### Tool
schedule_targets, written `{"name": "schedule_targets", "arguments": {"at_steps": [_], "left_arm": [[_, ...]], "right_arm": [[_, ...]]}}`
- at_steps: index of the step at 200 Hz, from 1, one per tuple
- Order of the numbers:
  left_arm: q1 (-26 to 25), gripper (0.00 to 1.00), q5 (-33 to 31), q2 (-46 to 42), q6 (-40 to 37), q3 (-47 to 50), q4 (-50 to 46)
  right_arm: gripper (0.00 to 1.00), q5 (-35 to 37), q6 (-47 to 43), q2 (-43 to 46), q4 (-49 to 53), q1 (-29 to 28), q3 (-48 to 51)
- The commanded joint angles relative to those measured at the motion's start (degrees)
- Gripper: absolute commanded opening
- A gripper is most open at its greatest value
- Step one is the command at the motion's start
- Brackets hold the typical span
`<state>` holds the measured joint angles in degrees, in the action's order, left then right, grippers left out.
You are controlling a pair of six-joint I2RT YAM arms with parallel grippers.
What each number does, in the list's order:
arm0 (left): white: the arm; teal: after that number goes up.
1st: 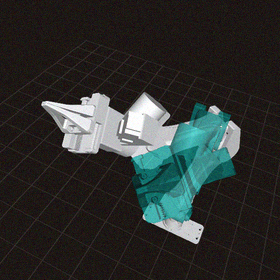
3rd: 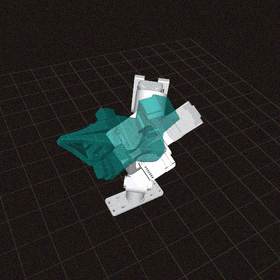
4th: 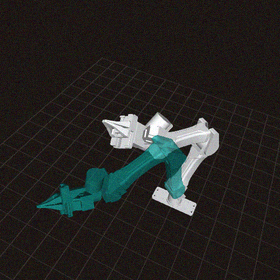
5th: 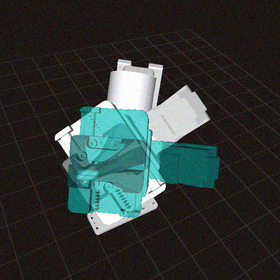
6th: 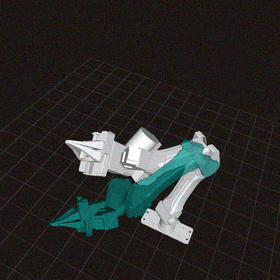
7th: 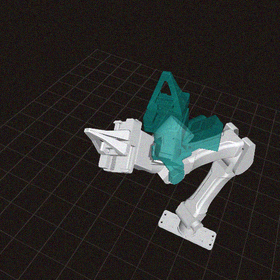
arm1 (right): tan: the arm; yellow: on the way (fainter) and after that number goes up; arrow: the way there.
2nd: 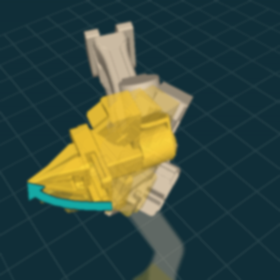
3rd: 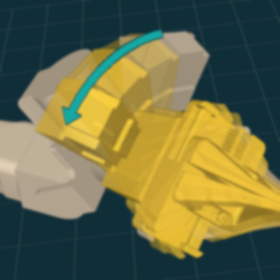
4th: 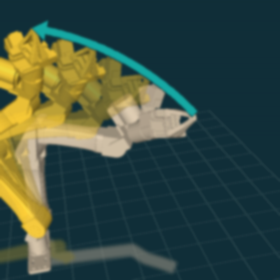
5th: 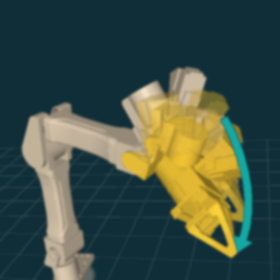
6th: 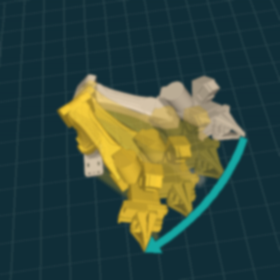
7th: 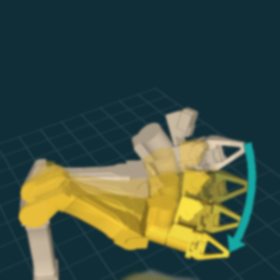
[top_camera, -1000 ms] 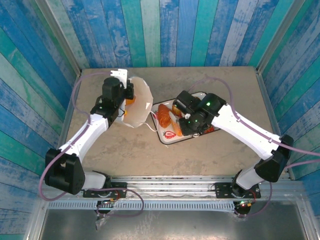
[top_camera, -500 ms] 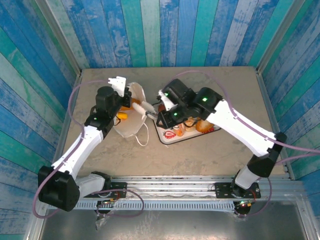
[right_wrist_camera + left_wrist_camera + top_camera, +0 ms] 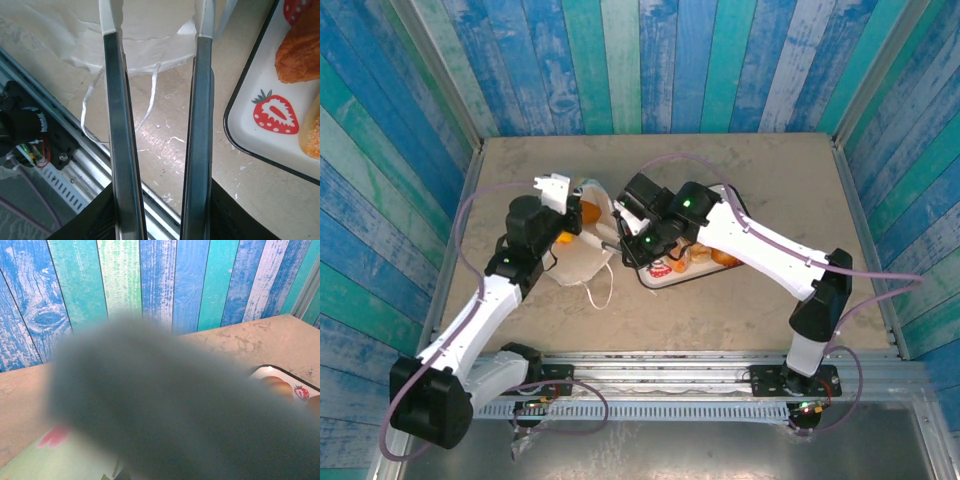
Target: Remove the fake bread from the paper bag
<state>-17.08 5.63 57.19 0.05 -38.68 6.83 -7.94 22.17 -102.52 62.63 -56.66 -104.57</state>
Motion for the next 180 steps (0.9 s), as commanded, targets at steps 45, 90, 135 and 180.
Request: {"name": "schedule_targets", "arguments": {"at_steps": [45, 90, 135, 180], "left_arm": [[0.3, 0.0, 1.5, -2.7, 2.7, 2.7, 3.1], [0.3, 0.0, 1.4, 1.0, 5.0, -0.3, 2.4], [0.2, 0.0, 2.1, 4.9, 7.4, -3.1, 2.7], [0.2, 0.0, 2.4, 6.2, 7.9, -4.3, 3.9]], "right_arm": [[0.4, 3.4, -3.1, -2.9, -0.8, -2.0, -2.0], [0.4, 7.3, -3.3, -3.2, -2.0, -4.3, -2.7], [0.4, 7.8, -2.0, -3.7, -2.4, -5.0, -3.4], [0.4, 6.3, -1.7, -10.1, -2.5, -5.0, -7.9]]}}
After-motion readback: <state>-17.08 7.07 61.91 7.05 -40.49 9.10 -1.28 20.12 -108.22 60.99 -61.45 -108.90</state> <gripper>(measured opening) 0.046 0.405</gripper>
